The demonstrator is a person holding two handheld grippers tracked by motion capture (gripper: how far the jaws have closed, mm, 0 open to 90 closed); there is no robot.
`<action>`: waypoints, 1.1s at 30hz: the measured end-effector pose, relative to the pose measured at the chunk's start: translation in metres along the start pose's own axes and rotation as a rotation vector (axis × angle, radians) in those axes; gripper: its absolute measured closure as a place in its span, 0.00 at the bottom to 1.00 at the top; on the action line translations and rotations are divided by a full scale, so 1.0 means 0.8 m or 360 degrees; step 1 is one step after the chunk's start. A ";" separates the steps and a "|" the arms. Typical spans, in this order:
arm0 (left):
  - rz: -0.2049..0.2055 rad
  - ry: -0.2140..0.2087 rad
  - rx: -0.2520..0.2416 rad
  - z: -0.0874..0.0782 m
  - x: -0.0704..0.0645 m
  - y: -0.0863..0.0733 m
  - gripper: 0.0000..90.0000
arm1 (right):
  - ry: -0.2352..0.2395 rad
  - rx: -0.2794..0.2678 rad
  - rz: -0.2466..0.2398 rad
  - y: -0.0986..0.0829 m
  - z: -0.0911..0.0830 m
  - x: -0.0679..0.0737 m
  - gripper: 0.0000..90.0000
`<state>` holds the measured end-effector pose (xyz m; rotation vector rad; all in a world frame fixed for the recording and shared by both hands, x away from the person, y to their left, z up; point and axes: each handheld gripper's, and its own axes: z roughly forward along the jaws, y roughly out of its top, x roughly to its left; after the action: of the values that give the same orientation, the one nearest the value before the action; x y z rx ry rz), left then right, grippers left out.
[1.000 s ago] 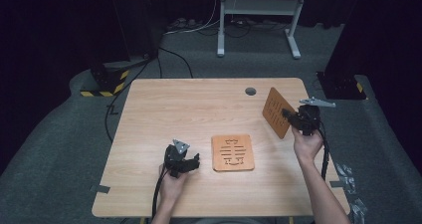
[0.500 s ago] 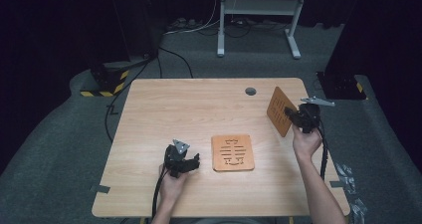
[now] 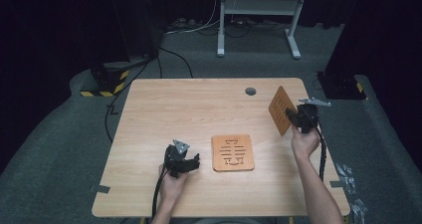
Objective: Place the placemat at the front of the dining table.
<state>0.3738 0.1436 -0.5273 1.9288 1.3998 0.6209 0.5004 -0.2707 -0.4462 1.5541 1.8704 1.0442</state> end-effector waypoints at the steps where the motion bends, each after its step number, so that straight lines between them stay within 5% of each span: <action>1: 0.0001 0.0000 0.0001 0.000 0.000 0.000 0.27 | -0.0005 -0.0002 0.0015 -0.001 0.000 -0.003 0.93; 23: 0.0000 0.0001 0.0001 0.000 0.000 0.000 0.27 | -0.0106 0.0027 0.0071 -0.010 0.002 -0.026 0.80; 33: -0.0004 -0.0005 0.0000 0.000 -0.001 0.000 0.26 | -0.0141 0.0042 0.0176 -0.018 0.006 -0.041 0.66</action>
<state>0.3732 0.1426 -0.5273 1.9270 1.3998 0.6164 0.5030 -0.3025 -0.4636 1.7076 1.7629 0.9848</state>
